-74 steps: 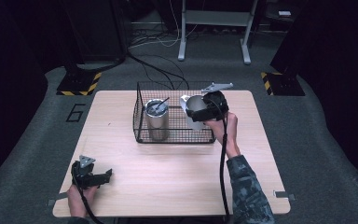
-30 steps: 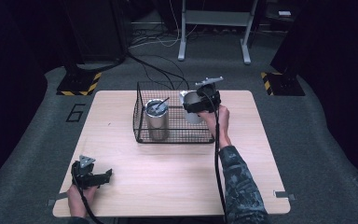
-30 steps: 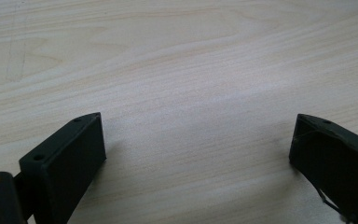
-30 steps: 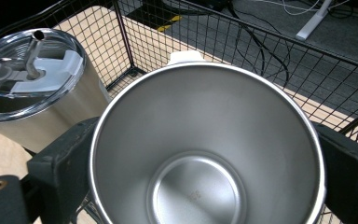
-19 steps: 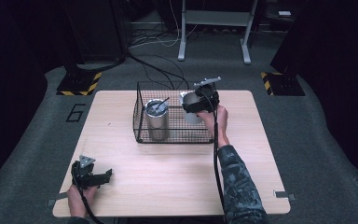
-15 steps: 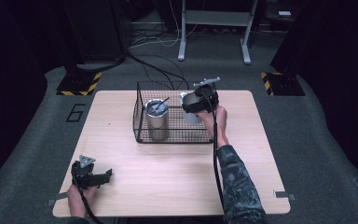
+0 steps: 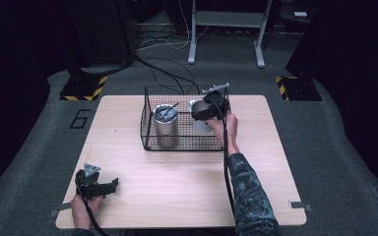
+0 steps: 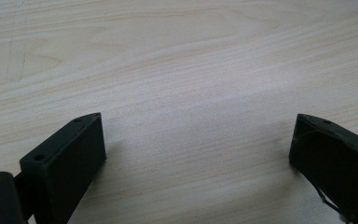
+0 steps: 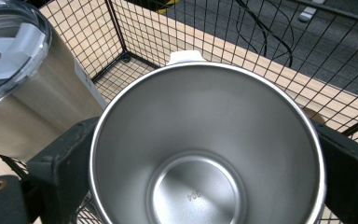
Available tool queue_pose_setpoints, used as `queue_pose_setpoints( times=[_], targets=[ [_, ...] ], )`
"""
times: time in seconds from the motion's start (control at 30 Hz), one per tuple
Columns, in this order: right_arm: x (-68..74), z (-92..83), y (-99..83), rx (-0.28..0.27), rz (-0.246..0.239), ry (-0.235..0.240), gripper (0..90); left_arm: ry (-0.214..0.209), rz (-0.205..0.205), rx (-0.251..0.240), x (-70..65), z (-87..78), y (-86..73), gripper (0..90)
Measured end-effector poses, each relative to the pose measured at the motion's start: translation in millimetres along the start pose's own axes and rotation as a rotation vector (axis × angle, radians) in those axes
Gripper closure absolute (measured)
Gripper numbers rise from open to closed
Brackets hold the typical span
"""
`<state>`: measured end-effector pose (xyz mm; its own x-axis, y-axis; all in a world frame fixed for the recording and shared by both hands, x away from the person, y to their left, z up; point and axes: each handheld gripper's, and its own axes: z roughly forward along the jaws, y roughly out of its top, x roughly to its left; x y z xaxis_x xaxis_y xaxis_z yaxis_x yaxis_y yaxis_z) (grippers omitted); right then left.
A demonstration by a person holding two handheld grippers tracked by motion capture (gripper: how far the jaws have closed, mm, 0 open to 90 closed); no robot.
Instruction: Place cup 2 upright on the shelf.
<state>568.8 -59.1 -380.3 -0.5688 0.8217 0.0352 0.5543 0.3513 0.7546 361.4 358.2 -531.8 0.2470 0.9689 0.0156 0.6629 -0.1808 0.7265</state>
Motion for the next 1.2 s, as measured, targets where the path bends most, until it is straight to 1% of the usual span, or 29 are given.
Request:
queue_pose_setpoints(
  times=[0.17,0.3,0.43,0.5,0.63,0.73,0.77,0.87,0.9,1.03,1.1,1.17,1.2],
  targets=[
    [-0.1,4.8,-1.6,0.01,0.001,-0.002,5.5,-0.001,0.001,0.001,0.1,-0.1,0.0,3.6],
    [0.0,8.4,-2.3,0.008,0.008,0.0,5.5,0.0,0.0,0.0,0.0,0.0,0.0,3.6],
    [0.4,14.4,-3.8,0.024,0.01,0.004,5.5,-0.001,0.001,0.005,0.1,-0.3,0.2,3.6],
    [0.8,16.8,-4.9,0.027,0.017,0.003,5.5,0.0,0.0,0.0,0.0,-0.1,0.0,3.6],
    [0.7,21.3,-6.9,0.032,0.018,0.005,5.5,0.0,0.0,0.0,0.0,-0.1,0.0,3.6],
    [0.9,23.5,-8.3,0.046,0.019,0.013,5.5,0.0,0.001,0.0,0.1,0.0,0.0,3.6],
    [1.2,24.6,-9.0,0.048,0.023,0.012,5.5,-0.001,0.001,0.006,0.1,-0.4,0.2,3.6],
    [1.1,26.5,-10.0,0.044,0.022,0.01,5.5,0.0,0.0,0.001,0.1,-0.1,0.1,3.6],
    [1.3,27.9,-11.1,0.057,0.024,0.016,5.5,-0.001,0.001,0.005,0.2,-0.3,0.2,3.6],
    [1.8,30.6,-12.2,0.066,0.03,0.019,5.5,0.0,0.0,0.0,0.0,0.0,0.0,3.6],
    [1.9,31.6,-12.7,0.067,0.033,0.015,5.5,-0.001,0.001,0.006,0.2,-0.3,0.2,3.6],
    [1.2,32.8,-13.3,0.07,0.024,0.021,5.5,-0.001,0.001,0.005,0.2,-0.3,0.2,3.6],
    [1.8,33.3,-13.7,0.073,0.031,0.018,5.5,0.0,0.0,0.0,0.1,0.0,0.0,3.6]
  ],
)
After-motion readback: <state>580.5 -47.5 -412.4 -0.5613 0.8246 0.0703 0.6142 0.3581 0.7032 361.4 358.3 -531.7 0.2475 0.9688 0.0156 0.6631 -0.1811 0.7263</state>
